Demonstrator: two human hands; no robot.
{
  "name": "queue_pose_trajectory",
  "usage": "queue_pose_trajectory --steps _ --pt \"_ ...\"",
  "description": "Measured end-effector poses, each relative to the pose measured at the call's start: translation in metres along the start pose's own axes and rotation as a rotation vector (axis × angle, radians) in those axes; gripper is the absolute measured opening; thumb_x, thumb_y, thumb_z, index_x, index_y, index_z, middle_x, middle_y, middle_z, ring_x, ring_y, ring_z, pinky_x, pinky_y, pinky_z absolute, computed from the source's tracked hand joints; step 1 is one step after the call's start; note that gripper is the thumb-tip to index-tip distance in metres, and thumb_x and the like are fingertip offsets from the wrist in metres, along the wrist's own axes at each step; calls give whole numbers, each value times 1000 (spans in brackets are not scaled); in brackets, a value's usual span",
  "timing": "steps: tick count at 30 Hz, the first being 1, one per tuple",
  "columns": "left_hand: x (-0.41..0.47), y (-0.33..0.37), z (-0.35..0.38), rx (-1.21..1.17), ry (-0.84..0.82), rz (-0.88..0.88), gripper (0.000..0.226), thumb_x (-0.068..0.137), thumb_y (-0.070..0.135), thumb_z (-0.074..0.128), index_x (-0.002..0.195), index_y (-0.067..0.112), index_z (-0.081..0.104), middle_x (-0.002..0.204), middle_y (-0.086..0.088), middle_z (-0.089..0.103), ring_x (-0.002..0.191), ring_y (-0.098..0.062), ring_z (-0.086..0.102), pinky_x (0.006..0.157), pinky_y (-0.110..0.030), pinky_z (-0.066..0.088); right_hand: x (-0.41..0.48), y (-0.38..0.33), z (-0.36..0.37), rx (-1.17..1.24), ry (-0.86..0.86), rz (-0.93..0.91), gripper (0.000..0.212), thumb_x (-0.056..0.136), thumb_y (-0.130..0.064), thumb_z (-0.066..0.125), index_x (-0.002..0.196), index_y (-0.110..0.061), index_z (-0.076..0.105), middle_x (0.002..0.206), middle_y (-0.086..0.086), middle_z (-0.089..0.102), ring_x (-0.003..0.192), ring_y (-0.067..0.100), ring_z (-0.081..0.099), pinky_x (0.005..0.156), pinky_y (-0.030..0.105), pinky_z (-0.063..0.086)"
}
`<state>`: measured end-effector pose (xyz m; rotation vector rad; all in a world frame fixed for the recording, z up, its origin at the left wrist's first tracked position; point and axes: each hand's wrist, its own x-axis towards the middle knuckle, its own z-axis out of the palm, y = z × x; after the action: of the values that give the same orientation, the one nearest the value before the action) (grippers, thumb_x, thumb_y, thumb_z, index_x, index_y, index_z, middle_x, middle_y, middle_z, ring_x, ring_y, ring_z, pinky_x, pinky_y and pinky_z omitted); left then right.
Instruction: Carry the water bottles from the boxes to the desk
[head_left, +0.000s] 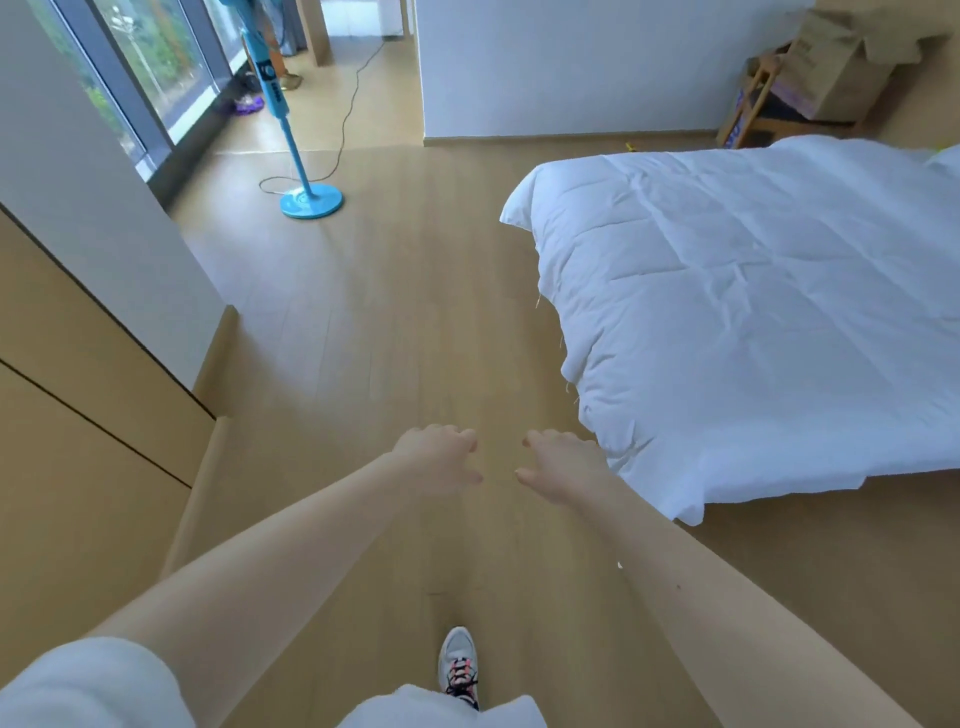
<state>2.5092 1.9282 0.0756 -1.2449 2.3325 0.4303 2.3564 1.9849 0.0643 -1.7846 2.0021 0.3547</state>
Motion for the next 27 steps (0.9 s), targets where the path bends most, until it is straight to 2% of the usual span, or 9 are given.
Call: queue_pose_trajectory --steps 7,12,27 --pt "76 -60 -50 -20 15 -24 53 96 47 49 139 17 40 134 -7 51 123 -26 49 93 -36 41 90 -15 -62 -4 10 -42 54 99 -43 43 147 -20 32 146 3 42 131 25 42 100 37 37" --pt "121 -78 -77 -46 40 -9 51 97 47 47 139 18 41 132 -7 52 122 -25 49 90 -35 41 142 -8 -89 -46 6 -60 53 99 -44 43 145 -20 34 143 4 44 129 25 43 98 38 37" --pt "339 -111 -216 -65 6 -177 51 96 47 49 138 19 41 137 -5 50 122 -26 51 89 -33 41 383 77 -219 -34 7 -174 52 99 -42 42 145 -19 34 143 4 44 129 26 43 95 37 37"
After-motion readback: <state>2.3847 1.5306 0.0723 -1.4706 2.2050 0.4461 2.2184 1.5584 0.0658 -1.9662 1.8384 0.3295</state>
